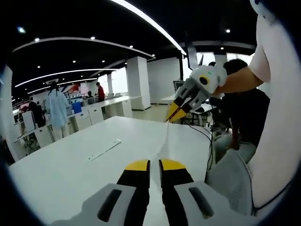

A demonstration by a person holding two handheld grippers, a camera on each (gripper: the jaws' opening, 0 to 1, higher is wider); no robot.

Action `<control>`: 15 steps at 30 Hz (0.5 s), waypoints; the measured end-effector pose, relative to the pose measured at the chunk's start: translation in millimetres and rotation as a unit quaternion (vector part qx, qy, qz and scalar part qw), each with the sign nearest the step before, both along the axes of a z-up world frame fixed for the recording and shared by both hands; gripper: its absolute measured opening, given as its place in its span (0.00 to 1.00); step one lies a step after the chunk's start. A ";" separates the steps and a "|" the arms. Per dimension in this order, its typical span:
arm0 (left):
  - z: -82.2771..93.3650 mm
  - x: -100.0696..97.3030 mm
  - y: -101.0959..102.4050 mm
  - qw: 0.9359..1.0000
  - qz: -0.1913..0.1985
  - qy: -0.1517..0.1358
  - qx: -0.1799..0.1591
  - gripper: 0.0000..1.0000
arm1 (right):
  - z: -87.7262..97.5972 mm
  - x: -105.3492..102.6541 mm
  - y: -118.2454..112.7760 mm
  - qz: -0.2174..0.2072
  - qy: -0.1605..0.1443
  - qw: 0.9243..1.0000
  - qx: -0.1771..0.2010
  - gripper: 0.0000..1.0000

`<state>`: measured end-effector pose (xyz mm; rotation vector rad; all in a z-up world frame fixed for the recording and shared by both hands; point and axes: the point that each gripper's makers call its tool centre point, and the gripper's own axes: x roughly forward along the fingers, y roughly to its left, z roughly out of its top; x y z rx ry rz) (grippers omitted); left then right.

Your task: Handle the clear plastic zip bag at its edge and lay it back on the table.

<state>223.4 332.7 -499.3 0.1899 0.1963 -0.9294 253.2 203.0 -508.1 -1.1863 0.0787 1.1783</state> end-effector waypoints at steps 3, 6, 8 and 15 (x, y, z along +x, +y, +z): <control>-1.7 1.1 2.1 1.000 -0.002 0.008 -0.002 0.08 | 2.1 -0.7 0.5 0.002 -0.002 1.000 0.001 0.00; -4.4 0.8 1.4 1.000 -0.006 0.012 0.003 0.08 | 3.1 -0.9 1.0 0.004 -0.004 1.000 0.002 0.00; -4.4 -0.1 0.1 1.000 -0.010 0.012 0.004 0.05 | 3.3 -1.3 1.3 0.004 -0.004 1.000 0.001 0.00; -3.1 -2.8 -4.1 1.000 -0.020 0.011 0.005 0.02 | 3.0 0.2 0.0 0.000 -0.002 1.000 0.002 0.00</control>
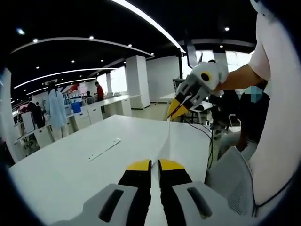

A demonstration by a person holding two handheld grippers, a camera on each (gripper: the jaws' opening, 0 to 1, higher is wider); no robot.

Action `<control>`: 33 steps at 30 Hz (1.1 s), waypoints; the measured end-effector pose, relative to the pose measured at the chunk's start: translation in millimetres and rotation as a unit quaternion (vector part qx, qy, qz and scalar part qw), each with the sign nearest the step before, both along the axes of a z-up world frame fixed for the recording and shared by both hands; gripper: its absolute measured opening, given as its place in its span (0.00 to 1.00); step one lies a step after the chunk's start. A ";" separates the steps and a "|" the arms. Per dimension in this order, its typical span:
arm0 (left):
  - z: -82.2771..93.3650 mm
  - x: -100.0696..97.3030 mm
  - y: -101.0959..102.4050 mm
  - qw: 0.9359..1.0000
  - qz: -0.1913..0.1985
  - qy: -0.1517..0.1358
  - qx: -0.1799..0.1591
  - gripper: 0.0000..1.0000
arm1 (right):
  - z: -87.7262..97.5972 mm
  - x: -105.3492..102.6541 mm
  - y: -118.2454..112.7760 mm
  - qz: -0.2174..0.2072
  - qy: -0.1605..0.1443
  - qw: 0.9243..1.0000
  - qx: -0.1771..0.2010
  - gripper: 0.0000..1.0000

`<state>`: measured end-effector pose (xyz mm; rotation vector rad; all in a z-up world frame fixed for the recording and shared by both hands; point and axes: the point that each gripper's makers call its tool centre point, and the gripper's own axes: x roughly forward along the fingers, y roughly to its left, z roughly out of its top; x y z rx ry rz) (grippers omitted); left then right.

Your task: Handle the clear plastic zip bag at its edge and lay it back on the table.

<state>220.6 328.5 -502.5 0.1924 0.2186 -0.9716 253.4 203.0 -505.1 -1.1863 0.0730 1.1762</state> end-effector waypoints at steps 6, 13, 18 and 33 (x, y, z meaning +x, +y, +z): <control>-1.1 -1.2 -0.7 1.000 -0.006 0.002 0.000 0.00 | 0.6 2.4 -1.5 -0.002 0.000 1.000 0.000 0.00; 1.9 -6.5 -6.1 1.000 -0.020 -0.001 -0.001 0.00 | -1.9 5.1 -4.1 -0.007 0.002 1.000 -0.001 0.00; 4.6 -6.6 -7.6 1.000 -0.025 -0.006 0.005 0.00 | -5.9 5.8 -5.1 -0.012 0.010 1.000 -0.001 0.00; 13.8 -8.8 -9.1 1.000 -0.028 0.004 0.005 0.00 | -11.9 8.7 -3.3 -0.025 0.039 0.999 0.009 0.00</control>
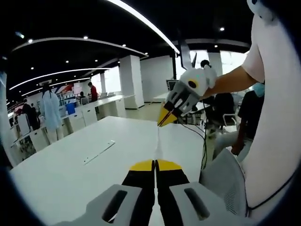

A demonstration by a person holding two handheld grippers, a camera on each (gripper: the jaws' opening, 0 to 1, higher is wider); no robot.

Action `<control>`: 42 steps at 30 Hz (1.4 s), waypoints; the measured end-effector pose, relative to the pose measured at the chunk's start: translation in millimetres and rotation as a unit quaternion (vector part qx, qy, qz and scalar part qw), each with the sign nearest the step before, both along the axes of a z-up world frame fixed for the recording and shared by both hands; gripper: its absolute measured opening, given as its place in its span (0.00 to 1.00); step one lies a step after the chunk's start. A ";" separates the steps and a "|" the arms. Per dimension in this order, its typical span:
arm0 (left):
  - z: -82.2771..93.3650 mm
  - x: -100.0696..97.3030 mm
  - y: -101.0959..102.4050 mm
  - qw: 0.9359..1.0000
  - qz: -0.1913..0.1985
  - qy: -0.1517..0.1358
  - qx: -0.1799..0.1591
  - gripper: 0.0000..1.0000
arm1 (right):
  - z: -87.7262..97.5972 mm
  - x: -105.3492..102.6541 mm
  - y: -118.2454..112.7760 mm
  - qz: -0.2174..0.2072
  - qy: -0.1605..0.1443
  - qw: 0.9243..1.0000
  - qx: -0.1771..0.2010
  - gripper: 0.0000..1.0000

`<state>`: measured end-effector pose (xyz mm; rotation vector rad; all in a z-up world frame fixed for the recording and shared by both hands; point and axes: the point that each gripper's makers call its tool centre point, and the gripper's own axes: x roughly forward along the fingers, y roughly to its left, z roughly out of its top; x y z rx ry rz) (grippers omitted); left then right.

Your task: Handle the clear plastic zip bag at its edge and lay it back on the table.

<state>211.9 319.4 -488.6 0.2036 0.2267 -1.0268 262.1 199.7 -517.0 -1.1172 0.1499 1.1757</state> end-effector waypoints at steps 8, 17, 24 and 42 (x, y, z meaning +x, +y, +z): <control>-3.7 0.8 3.4 1.000 0.002 0.000 0.008 0.00 | 9.4 -6.1 13.6 -0.003 0.029 0.999 0.032 0.07; -3.7 -2.8 -0.4 1.000 -0.011 -0.001 0.013 0.00 | 22.3 -27.7 57.8 0.037 0.075 0.993 0.084 0.08; 6.8 -7.7 -6.8 0.999 -0.031 -0.016 0.015 0.00 | 18.4 -48.4 92.0 0.081 0.118 0.985 0.095 0.08; 20.7 -15.4 -11.8 0.997 -0.066 -0.039 0.029 0.00 | 19.5 -59.3 104.5 0.106 0.150 0.978 0.096 0.01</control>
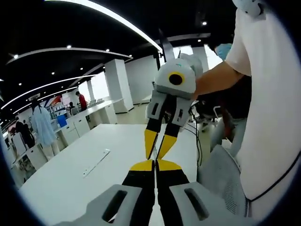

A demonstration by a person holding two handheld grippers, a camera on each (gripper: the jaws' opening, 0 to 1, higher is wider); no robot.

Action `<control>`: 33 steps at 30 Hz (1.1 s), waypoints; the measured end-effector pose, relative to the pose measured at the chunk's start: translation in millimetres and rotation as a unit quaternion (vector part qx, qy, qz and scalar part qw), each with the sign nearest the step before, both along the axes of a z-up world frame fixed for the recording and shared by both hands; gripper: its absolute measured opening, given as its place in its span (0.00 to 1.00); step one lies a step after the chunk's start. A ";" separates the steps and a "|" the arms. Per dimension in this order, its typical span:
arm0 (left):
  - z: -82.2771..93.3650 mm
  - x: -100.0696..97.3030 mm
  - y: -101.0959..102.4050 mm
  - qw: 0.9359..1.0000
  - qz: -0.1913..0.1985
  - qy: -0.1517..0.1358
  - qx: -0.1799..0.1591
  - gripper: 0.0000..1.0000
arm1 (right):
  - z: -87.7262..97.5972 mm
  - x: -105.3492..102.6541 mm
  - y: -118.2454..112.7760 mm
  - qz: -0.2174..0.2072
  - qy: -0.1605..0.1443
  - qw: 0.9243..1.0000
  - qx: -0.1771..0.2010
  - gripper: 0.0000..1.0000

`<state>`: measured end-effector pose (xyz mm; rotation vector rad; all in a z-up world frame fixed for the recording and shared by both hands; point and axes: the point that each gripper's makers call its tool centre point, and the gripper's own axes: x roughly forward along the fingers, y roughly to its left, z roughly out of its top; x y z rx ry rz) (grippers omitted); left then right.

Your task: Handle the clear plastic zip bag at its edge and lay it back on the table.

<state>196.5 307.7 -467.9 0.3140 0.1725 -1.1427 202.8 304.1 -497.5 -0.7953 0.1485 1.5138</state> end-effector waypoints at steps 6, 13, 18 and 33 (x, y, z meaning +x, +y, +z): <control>-2.0 0.3 1.9 1.000 -0.007 -0.002 0.013 0.00 | 3.2 -2.9 0.5 0.004 0.002 1.000 0.003 0.03; -3.5 -0.5 2.3 1.000 -0.015 -0.005 0.026 0.00 | 5.0 -6.8 2.5 0.017 -0.002 1.000 -0.004 0.01; -3.7 -0.4 2.8 0.999 -0.017 -0.006 0.031 0.00 | 4.5 -8.3 2.7 0.025 -0.009 1.000 -0.009 0.01; -6.2 -3.3 -0.3 0.999 -0.025 -0.011 0.042 0.00 | -0.4 -9.6 0.2 0.018 0.006 0.999 -0.031 0.00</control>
